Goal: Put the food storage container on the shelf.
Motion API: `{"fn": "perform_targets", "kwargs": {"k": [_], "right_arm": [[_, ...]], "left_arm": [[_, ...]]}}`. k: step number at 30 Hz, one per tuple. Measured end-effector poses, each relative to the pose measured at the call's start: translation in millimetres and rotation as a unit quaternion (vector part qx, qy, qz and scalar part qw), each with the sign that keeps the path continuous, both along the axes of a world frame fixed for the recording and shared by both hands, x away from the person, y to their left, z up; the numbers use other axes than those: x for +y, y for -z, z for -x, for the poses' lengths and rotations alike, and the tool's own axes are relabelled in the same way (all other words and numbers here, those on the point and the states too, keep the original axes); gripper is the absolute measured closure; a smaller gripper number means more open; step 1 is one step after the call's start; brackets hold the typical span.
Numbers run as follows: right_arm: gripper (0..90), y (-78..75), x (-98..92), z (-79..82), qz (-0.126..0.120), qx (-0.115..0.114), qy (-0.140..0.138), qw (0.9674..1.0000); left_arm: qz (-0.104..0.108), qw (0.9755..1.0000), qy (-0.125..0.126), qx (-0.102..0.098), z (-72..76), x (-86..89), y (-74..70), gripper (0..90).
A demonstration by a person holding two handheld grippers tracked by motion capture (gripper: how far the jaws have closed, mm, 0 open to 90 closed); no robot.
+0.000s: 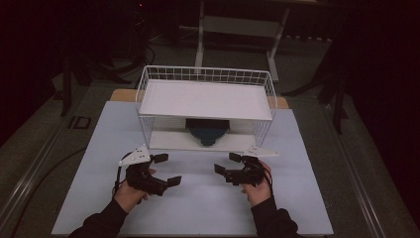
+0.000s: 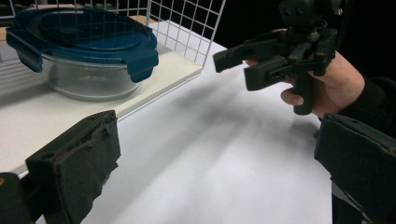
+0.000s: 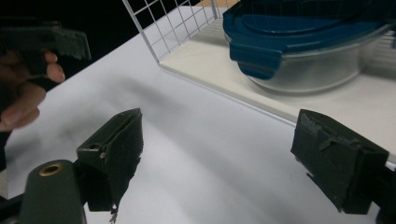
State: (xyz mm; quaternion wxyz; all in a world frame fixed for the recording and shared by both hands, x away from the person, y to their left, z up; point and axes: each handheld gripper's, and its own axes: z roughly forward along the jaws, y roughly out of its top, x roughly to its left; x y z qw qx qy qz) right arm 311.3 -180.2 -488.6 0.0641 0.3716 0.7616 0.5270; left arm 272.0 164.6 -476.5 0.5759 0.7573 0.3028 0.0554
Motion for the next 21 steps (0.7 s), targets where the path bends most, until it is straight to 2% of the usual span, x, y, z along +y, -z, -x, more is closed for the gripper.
{"fn": "perform_targets", "kwargs": {"k": [4,11,12,15,21], "right_arm": [[16.0,2.3,-11.4,11.9,0.011,-0.004,0.003,0.9999],[16.0,3.3,-23.5,23.2,0.008,-0.005,0.009,0.9999],[16.0,2.8,-27.7,26.6,0.007,-0.005,0.013,0.9999],[16.0,3.3,-32.0,30.2,0.002,-0.003,0.016,0.9999],[16.2,10.8,-41.6,38.7,0.010,0.003,0.019,0.9998]], "left_arm": [[-0.003,1.0000,0.004,0.003,2.1,0.9,3.3,0.5],[-0.010,0.9999,0.009,0.003,5.9,1.1,5.9,0.5],[-0.016,0.9998,0.008,0.001,7.3,1.2,6.6,0.5],[-0.017,0.9998,0.010,0.002,8.4,1.8,7.5,0.5],[-0.016,0.9998,0.010,0.002,8.9,1.6,8.0,0.5]]}}
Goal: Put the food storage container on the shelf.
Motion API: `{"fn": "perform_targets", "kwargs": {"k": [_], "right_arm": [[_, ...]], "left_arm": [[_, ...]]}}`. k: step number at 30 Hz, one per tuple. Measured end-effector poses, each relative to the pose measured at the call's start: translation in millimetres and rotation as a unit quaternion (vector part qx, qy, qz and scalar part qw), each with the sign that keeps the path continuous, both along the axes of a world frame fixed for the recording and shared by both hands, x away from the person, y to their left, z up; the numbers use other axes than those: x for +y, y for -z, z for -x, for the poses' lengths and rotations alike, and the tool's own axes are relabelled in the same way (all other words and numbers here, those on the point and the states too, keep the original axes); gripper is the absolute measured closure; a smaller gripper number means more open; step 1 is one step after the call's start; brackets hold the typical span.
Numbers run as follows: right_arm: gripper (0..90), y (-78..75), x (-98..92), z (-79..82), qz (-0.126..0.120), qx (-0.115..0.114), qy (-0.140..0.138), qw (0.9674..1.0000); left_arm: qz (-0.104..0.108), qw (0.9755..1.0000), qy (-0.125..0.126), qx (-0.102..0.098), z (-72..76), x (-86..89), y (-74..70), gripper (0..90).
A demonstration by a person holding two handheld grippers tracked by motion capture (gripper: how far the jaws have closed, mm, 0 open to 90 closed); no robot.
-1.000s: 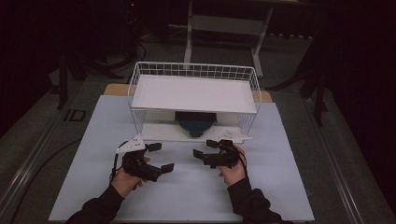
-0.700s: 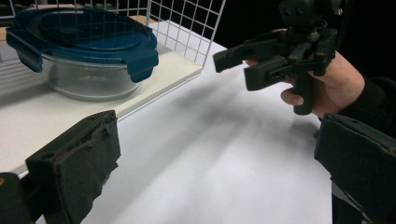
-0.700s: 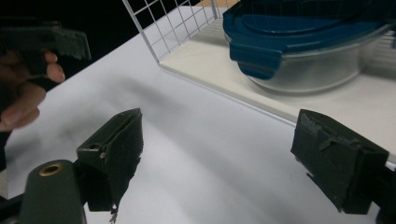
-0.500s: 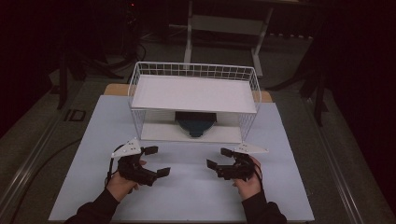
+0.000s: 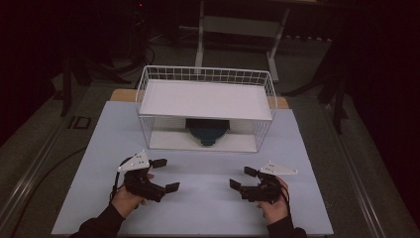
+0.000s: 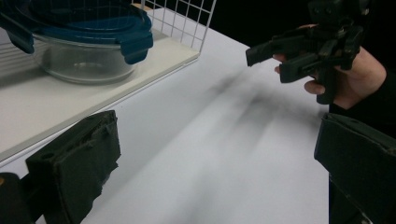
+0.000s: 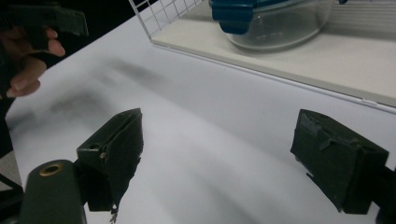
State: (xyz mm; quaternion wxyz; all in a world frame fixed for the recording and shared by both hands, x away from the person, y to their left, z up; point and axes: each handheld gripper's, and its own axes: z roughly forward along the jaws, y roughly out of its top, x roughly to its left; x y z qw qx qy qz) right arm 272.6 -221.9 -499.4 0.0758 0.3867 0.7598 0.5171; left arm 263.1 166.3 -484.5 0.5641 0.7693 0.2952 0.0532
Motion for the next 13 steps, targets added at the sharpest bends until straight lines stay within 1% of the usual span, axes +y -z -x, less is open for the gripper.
{"fn": "perform_targets", "kwargs": {"k": [5,11,13], "right_arm": [[16.3,5.2,-3.8,0.8,0.012,-0.001,0.002,0.9999],[16.4,7.9,-4.1,-1.0,0.015,-0.001,0.004,0.9999],[16.5,8.8,-3.8,-1.2,0.017,0.001,0.004,0.9998]], "left_arm": [[-0.004,1.0000,0.005,-0.003,0.4,-2.0,0.2,0.5],[-0.007,0.9999,0.006,-0.006,1.1,-3.2,0.4,0.5],[-0.003,1.0000,0.007,-0.007,1.0,-2.9,0.1,0.5]]}}
